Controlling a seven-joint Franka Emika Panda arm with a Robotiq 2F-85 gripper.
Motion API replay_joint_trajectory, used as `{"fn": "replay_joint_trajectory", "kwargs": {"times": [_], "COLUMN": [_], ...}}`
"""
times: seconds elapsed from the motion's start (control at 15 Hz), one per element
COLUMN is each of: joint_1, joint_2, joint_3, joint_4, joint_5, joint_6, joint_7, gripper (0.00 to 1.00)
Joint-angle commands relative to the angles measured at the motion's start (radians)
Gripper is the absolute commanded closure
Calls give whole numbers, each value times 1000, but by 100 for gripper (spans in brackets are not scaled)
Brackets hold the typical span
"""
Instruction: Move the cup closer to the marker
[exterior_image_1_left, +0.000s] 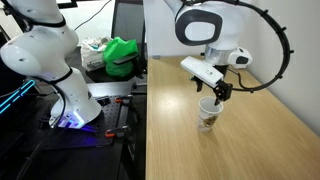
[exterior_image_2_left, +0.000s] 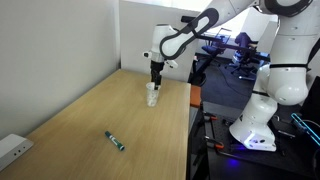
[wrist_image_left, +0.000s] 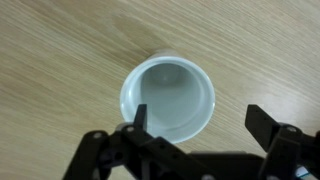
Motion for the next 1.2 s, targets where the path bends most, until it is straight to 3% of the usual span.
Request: {"fn": "replay_joint_trajectory", "kwargs": {"times": [0.0, 1.13], "joint_1": [-34, -40], "joint_2": [31, 50], "joint_3": [29, 47], "joint_4": [24, 5], "joint_5": [21, -7], "joint_6": [-7, 3], "joint_7": [-25, 6], "gripper": [0, 0]}}
